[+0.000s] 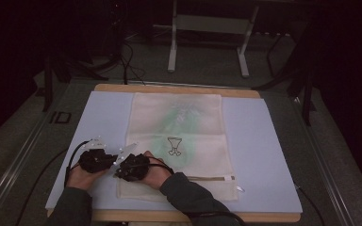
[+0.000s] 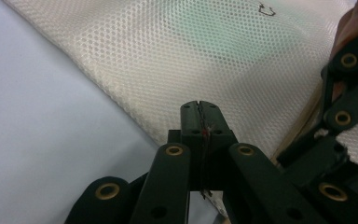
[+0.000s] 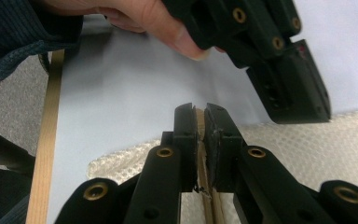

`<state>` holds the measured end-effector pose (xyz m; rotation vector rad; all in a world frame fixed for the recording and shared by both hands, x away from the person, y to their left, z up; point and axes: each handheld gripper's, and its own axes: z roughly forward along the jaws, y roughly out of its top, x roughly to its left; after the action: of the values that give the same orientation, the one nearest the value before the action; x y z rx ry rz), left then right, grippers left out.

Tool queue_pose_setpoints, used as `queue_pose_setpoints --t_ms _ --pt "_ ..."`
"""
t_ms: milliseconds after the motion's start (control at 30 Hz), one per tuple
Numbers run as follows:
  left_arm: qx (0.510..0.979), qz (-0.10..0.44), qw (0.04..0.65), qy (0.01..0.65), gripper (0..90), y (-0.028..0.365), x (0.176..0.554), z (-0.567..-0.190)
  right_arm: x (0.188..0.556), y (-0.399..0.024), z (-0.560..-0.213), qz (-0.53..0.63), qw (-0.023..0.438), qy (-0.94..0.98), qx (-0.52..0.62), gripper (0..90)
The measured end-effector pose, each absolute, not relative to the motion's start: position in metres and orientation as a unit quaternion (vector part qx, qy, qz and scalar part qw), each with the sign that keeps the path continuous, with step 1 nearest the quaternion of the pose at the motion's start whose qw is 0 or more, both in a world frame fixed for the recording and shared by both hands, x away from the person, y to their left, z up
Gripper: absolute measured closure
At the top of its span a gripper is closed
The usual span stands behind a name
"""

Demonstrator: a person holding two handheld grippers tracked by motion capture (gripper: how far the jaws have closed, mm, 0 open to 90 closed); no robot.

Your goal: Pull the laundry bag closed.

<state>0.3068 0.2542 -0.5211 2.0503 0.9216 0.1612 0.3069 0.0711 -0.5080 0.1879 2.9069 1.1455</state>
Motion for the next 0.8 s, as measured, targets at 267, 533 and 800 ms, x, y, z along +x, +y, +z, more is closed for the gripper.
queue_pose_setpoints --t_ms 267,533,800 --pt "0.820 0.068 0.426 0.376 89.0 0.255 0.307 -0.521 0.307 0.079 -0.513 0.361 0.005 0.930 0.061 80.0" --pt "0.817 0.072 0.425 0.383 89.0 0.257 0.307 -0.521 0.306 0.086 -0.518 0.358 0.004 0.932 0.063 76.6" --pt "0.816 0.074 0.425 0.386 89.0 0.259 0.307 -0.521 0.308 0.092 -0.522 0.351 0.018 0.933 0.074 77.2"
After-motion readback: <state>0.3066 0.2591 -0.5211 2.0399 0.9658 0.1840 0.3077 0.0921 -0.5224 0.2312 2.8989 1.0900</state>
